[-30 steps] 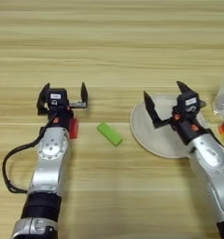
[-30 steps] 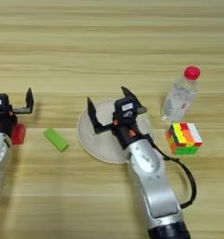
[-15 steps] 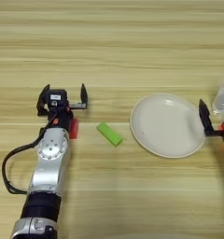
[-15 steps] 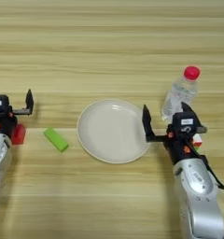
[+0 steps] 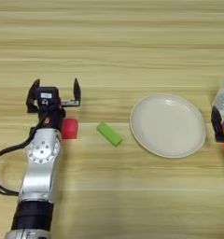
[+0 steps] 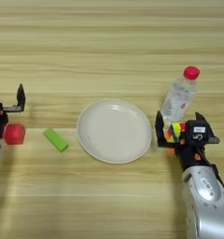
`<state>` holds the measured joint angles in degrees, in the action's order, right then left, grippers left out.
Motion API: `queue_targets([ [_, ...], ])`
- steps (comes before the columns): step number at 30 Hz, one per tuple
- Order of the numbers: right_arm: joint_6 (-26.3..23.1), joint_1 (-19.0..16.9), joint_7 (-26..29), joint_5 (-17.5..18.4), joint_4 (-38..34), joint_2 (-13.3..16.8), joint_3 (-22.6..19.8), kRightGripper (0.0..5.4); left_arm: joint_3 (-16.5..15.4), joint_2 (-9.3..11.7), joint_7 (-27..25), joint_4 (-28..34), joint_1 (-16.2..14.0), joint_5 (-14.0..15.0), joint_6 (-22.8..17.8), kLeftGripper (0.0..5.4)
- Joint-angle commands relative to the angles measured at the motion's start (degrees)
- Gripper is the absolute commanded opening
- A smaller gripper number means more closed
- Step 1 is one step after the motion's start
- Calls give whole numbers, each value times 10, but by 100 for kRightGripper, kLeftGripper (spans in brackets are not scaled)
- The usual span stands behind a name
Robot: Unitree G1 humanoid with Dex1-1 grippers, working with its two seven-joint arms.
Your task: Move the objects on the table
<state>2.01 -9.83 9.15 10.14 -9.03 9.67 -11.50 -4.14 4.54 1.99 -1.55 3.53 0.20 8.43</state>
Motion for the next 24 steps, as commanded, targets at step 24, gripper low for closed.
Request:
queue_targets([
  [24,16,21,-3,-1,26,2,-20,539,54,-36,-2,-21,-118,-15,-28,540],
])
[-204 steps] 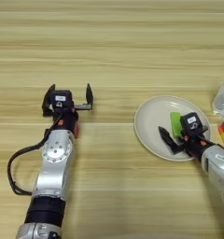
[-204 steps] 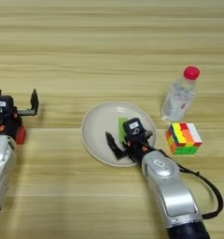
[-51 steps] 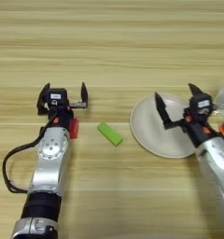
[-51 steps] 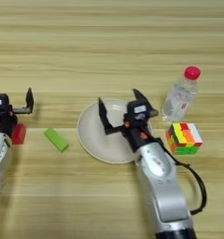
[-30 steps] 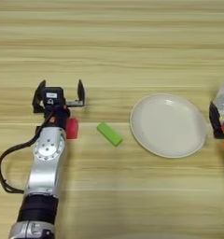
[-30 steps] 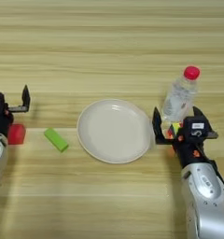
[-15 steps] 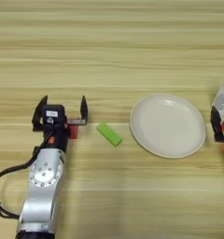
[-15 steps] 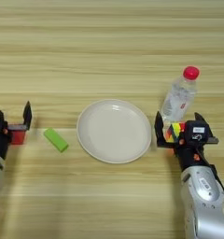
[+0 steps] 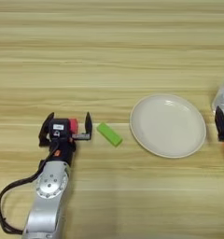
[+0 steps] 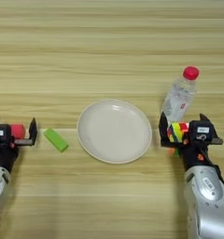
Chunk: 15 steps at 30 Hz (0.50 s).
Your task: Move the objects on the table
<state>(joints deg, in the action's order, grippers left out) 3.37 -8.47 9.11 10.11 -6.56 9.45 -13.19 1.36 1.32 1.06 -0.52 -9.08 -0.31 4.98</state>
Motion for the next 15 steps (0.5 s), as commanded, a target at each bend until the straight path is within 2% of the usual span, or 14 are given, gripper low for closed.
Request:
queue_targets([
  [1,3,8,-1,-1,2,5,-3,539,-2,-5,9,-44,9,-10,10,540],
  [8,7,12,3,1,11,8,-5,539,7,-15,14,-109,14,-21,35,540],
  [15,2,13,1,0,4,9,-3,539,14,-24,16,-136,16,-27,55,540],
])
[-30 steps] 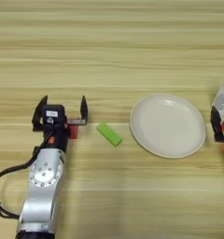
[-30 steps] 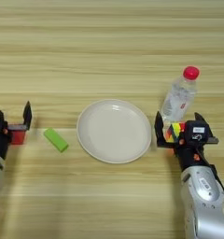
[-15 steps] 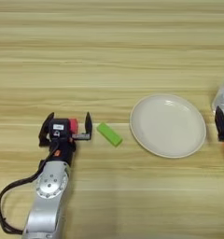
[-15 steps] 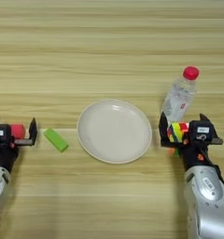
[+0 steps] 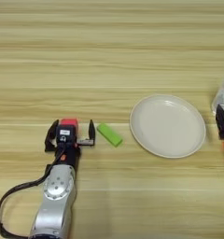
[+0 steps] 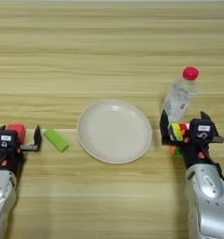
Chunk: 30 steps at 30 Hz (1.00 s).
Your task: Move the objects on the table
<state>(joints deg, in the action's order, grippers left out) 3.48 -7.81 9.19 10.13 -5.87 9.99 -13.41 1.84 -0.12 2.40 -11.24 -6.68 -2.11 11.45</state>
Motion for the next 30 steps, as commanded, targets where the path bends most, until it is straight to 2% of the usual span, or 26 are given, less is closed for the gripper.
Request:
queue_targets([
  [1,1,6,0,0,-3,4,-1,540,11,-10,2,-31,-8,-9,-6,522],
  [14,2,9,1,0,0,6,-1,540,8,-11,5,-38,-11,-7,11,416],
  [30,3,10,2,0,7,6,0,540,10,-10,-1,-44,-10,-5,19,255],
])
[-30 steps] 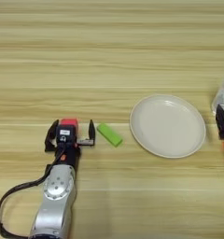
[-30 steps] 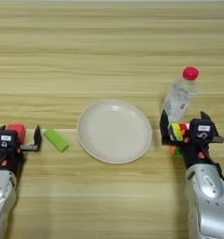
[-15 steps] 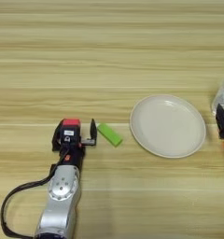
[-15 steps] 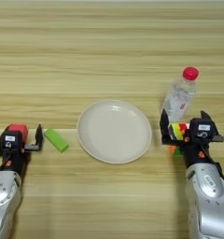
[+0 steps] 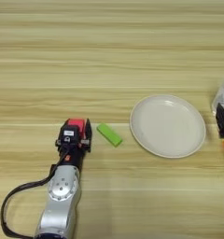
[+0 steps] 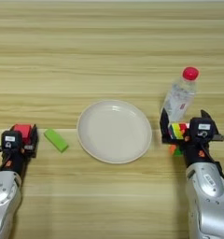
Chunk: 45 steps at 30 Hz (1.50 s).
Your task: Move the objects on the table
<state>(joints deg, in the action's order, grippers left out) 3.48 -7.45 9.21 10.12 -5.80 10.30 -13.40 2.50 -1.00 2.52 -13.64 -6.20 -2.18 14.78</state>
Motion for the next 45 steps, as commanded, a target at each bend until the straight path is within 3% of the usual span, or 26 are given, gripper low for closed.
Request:
queue_targets([
  [1,3,7,2,0,6,3,0,540,3,-1,-3,-20,-15,-4,-13,246],
  [15,1,7,-2,-1,6,-1,4,540,10,2,-23,20,-9,-2,-13,228],
  [21,2,8,-2,-1,10,-3,5,540,20,11,-46,52,12,-3,-30,228],
  [27,0,10,-5,-4,7,-8,11,540,37,18,-93,88,74,10,-62,228],
  [32,3,8,-6,-5,8,-12,14,540,51,18,-133,81,127,20,-84,228],
  [37,2,7,-10,-8,4,-17,17,540,79,-2,-182,30,178,41,-98,228],
  [45,1,5,-16,-8,-2,-18,18,540,133,-53,-205,-91,226,25,-73,228],
])
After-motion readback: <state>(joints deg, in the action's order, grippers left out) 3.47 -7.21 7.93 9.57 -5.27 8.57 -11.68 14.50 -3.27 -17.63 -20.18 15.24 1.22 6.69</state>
